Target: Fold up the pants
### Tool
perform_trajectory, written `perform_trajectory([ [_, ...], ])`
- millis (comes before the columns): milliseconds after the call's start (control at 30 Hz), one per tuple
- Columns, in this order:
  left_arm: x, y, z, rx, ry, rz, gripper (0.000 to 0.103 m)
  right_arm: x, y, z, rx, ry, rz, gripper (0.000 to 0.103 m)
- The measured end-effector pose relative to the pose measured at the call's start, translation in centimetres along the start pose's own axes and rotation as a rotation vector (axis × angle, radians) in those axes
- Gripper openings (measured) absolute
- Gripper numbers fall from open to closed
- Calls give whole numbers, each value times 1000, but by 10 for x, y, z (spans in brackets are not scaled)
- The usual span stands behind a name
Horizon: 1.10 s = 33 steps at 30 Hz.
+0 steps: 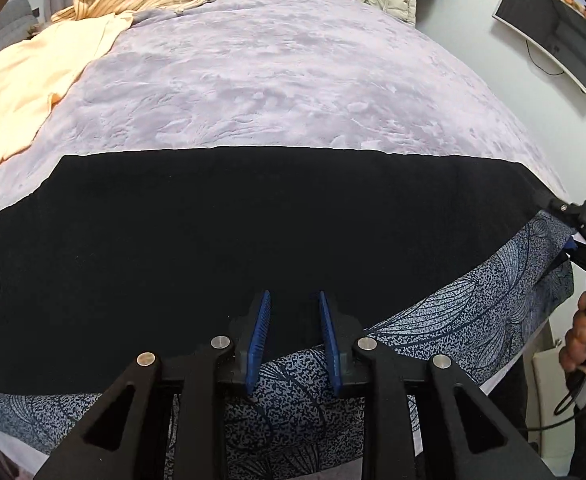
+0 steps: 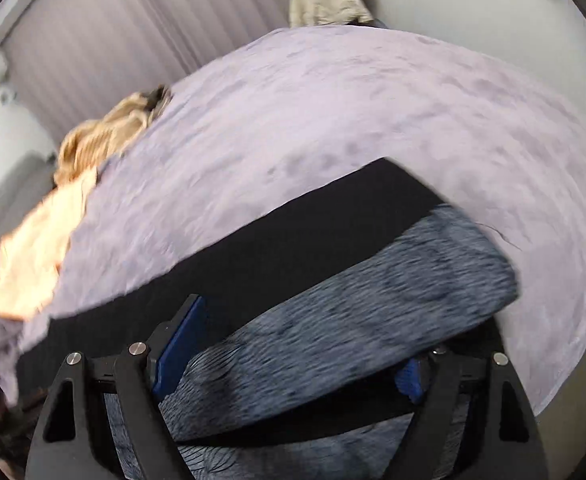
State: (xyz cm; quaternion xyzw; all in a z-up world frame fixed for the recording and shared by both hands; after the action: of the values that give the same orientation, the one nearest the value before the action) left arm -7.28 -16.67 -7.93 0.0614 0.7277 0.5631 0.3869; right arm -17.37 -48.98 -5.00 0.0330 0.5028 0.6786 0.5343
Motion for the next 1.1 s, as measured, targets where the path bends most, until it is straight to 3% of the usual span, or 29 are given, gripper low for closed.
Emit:
perform_trajectory([
  [67, -1, -2, 0, -12, 3, 6, 31, -6, -4, -7, -30, -10, 6, 85],
  [100, -3, -3, -2, 0, 4, 10, 39, -7, -7, -6, -12, 32, 12, 72],
  [133, -4, -2, -3, 20, 4, 16, 44, -7, -7, -2, 17, 88, 4, 36],
  [167, -7, 2, -2, 19, 8, 26, 46, -8, -7, 4, 63, 156, -2, 22],
  [233, -13, 16, 14, -39, 24, 15, 46, -13, 4, 12, 83, 223, -34, 14],
  [267, -17, 27, 28, -74, 41, -7, 49, -17, 19, 19, 60, 233, -57, 14],
  [300, -18, 39, 49, -119, 74, -22, 82, -21, 32, 26, 43, 240, -79, 14],
  [367, -10, 64, 104, -285, 180, -56, 103, -26, 57, 36, 24, 254, -115, 14],
  [433, 3, 79, 139, -409, 226, -61, 103, -24, 74, 42, 29, 279, -136, 14],
  [533, 15, 75, 150, -483, 207, 9, 103, -13, 84, 48, 65, 329, -150, 14],
  [667, 0, 50, 87, -457, 9, 9, 103, -7, 79, 46, 112, 346, -151, 14],
  [733, -4, 33, 65, -506, -96, 52, 103, -9, 78, 40, 117, 316, -140, 14],
  [800, 1, 24, 70, -571, -124, 111, 103, -11, 80, 35, 125, 307, -143, 14],
  [900, 18, 35, 97, -580, -41, 129, 103, -8, 88, 31, 165, 321, -148, 14],
  [1033, 63, 67, 156, -702, 56, 188, 103, -6, 118, 43, 202, 333, -196, 14],
  [1100, 90, 76, 188, -720, 125, 221, 103, -6, 133, 54, 236, 391, -254, 14],
])
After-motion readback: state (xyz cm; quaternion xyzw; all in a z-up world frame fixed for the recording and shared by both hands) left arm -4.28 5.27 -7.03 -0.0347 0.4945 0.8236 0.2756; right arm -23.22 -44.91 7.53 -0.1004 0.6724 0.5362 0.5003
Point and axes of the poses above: each gripper's, at about its wrist camera, not at the fingertips, and y roughly against the way its jaws point, z to its left, x to its underside, the point moved 10 cm from there along -y, roughly the way its jaws point, and after that the axes turned 12 degrees about -y, right-handed, at the moved point
